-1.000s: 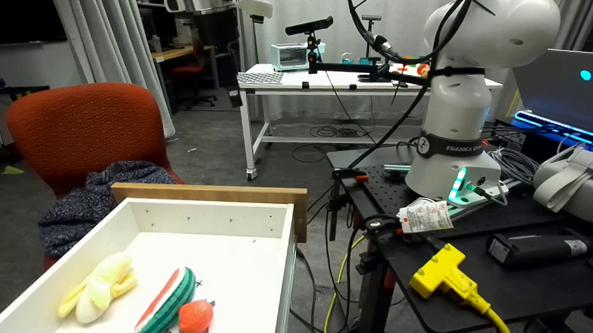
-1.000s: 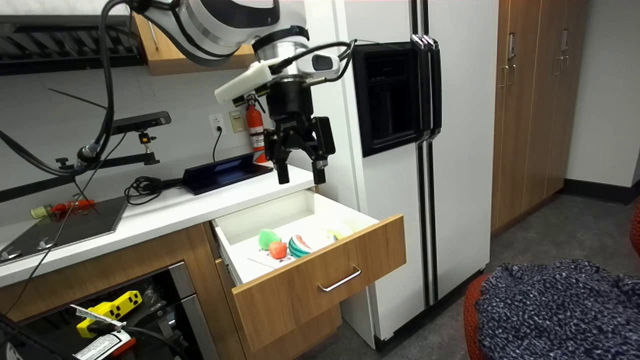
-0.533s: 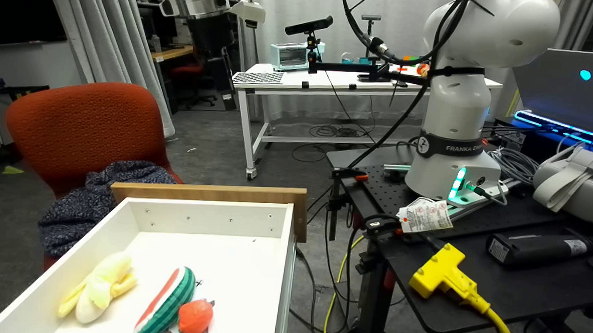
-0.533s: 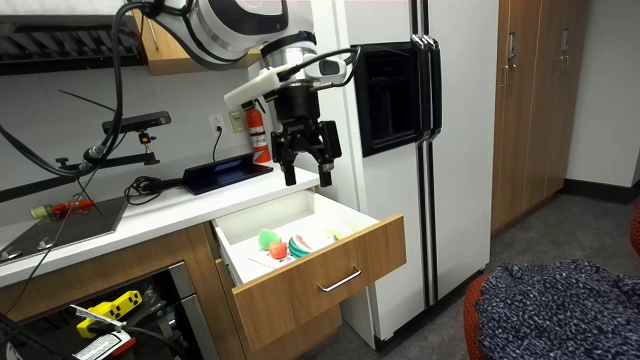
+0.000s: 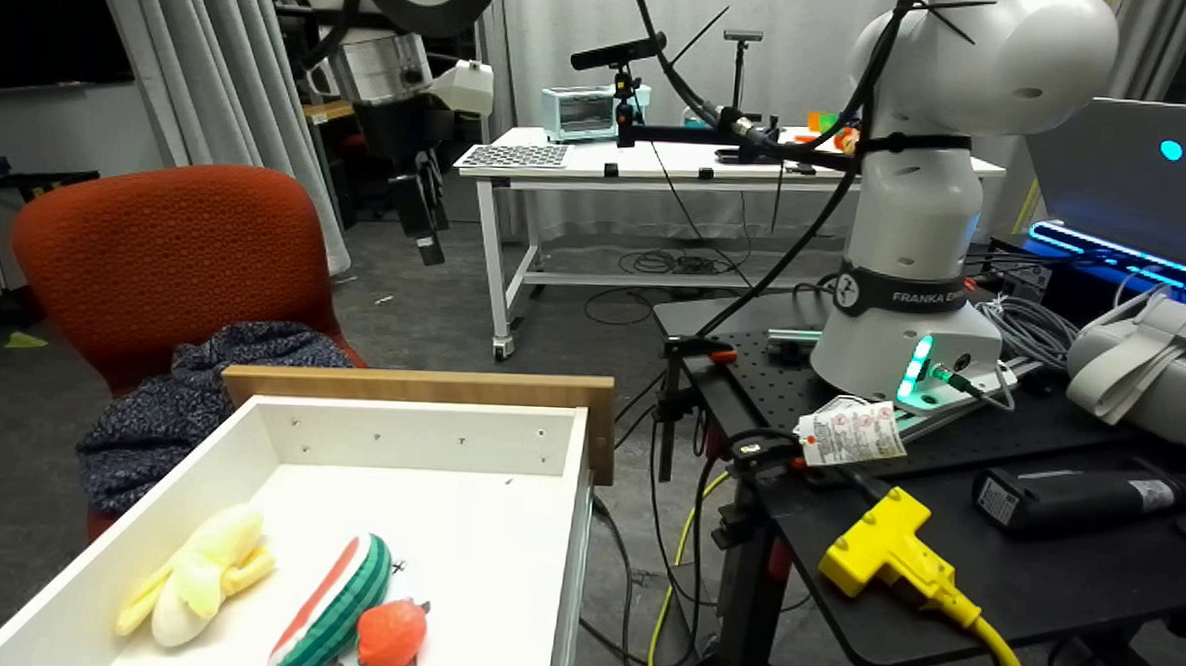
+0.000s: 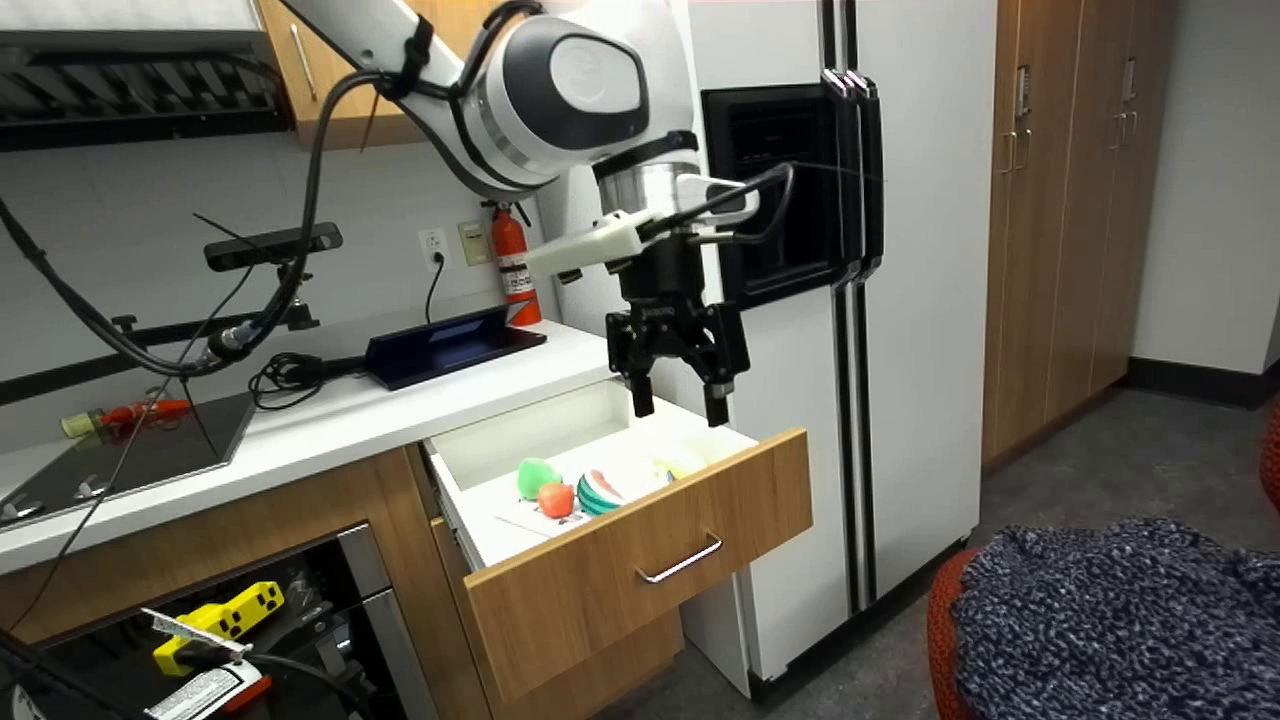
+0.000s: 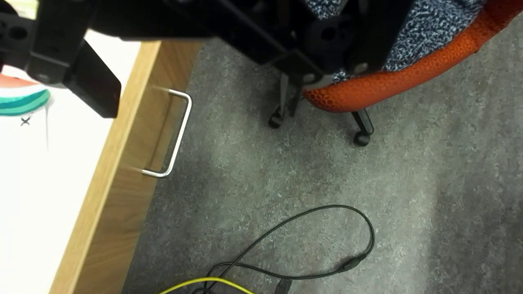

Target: Close the kitchen drawer

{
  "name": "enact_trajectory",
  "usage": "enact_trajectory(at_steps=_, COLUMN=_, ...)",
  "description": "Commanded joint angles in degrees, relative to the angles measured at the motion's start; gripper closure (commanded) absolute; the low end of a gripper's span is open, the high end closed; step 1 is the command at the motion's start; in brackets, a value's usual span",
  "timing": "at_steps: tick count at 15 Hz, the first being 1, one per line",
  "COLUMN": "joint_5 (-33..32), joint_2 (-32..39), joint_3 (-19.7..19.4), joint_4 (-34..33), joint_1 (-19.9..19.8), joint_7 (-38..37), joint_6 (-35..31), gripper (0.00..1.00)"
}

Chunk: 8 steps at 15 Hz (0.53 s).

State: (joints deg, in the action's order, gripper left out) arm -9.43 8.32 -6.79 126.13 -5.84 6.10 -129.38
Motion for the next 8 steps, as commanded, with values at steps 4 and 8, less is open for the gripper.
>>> enact_trajectory(at_steps=4, joint_5=1.0, joint_2=6.8, joint_3=-0.1, joint_4=-3.9, joint_1=-1.2, joint_7=0.1, joint_6=-1.7, gripper=0.0)
enact_trajectory(at_steps=8, joint_5=1.0, joint_2=6.7, joint_3=0.0, joint_4=-3.8, joint_1=-1.2, joint_7=0.1, joint_6=-1.7, gripper=0.0)
